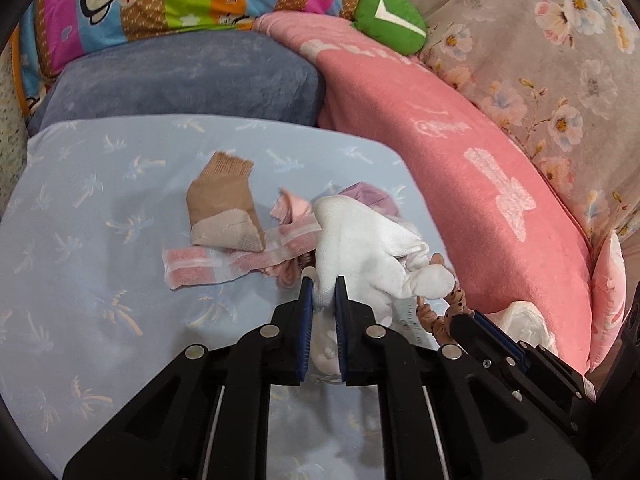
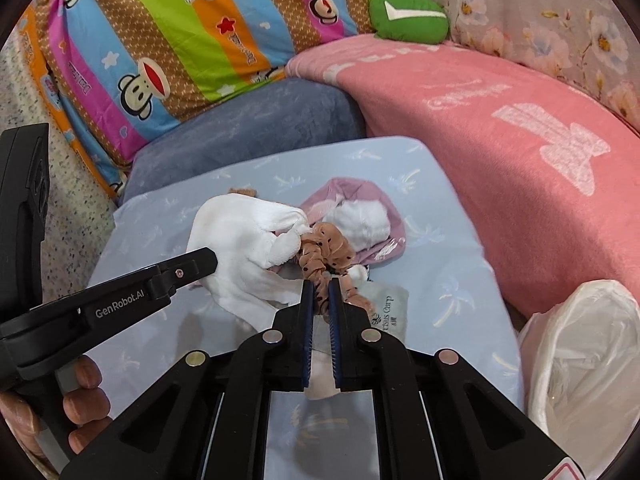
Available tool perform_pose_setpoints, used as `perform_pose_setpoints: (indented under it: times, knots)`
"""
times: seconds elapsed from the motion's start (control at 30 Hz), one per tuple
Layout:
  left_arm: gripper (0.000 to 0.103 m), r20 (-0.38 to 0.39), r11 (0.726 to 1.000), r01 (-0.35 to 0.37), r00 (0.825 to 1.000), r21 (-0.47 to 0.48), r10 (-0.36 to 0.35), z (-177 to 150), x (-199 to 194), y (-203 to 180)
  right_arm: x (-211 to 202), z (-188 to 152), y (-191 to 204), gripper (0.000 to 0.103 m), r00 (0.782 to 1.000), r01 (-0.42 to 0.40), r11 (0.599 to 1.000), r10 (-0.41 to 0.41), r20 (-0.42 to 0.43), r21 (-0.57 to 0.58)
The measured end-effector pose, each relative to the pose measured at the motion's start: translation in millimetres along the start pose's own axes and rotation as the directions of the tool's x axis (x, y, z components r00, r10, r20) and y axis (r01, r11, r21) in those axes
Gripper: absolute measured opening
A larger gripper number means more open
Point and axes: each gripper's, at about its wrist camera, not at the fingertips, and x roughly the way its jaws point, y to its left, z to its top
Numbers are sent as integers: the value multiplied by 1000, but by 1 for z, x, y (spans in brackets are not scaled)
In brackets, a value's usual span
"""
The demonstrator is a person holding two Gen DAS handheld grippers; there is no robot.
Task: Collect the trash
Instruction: 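Grasp the white glove with the left gripper while the right grasps the beaded scrunchie, then lift the glove and beaded scrunchie and carry both toward the white bin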
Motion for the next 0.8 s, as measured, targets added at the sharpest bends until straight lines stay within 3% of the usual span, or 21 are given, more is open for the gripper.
perform_pose_setpoints:
  times: [0.37,0.8]
  knots:
    - [10,86,996,20,996,83,-27,-3,-38,-47,-73,-3,-31,7,993,21,998,-28,112,56]
    - [10,79,971,85,991,225,-105,-30,-51,-124,-144,-32,-102,7,975,87,981,-120,185,175]
